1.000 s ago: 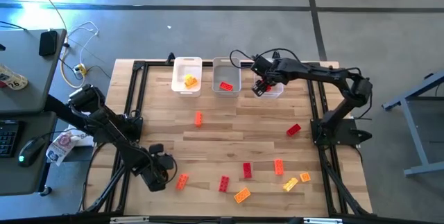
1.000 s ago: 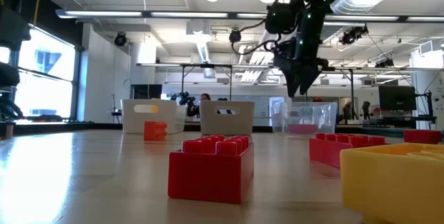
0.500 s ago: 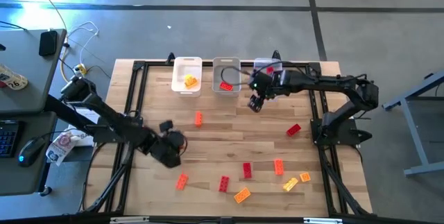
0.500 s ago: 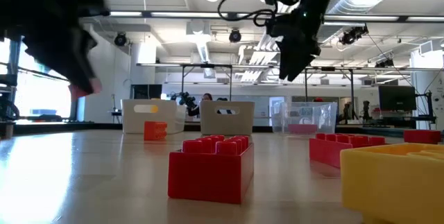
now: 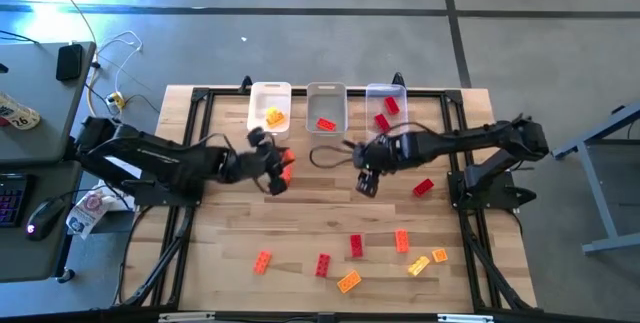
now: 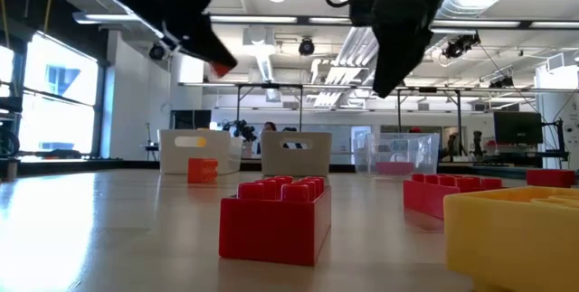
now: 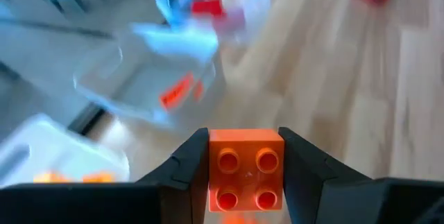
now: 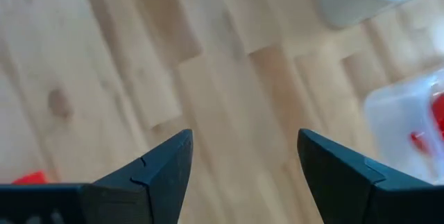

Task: Sort & place blocks by color
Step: Put the orange game piece into the gray bin

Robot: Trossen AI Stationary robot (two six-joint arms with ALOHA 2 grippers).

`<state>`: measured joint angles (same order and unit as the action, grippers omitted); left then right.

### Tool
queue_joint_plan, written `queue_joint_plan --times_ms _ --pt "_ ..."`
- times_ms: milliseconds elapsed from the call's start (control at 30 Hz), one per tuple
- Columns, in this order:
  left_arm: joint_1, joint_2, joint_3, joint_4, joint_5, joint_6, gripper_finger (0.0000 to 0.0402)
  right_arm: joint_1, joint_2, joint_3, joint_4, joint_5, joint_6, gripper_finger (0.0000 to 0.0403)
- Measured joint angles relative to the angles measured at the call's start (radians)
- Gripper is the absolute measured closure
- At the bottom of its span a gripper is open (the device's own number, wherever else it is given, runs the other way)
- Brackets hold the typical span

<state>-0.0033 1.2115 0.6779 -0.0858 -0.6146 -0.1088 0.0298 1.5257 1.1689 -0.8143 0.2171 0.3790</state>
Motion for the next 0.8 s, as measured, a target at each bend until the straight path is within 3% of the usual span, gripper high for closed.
queue_joint_plan --times_ms 333,500,667,800 --pt "0.233 0.009 0.000 0.255 0.132 0.190 0.0291 0.142 0.000 -0.038 -0.019 0.024 0.215 0.0155" --pt "0.324 0.033 0.003 0.341 0.255 0.209 0.0291 0.196 0.000 -0.038 -0.022 0.071 0.320 0.0155" --pt "0.392 0.097 0.064 0.339 0.342 0.245 0.0291 0.243 0.000 -0.038 -0.019 0.098 0.430 0.0155" --pt "0.434 0.173 0.134 0.308 0.345 0.288 0.0291 0.281 0.000 -0.039 0.021 0.093 0.439 0.0155"
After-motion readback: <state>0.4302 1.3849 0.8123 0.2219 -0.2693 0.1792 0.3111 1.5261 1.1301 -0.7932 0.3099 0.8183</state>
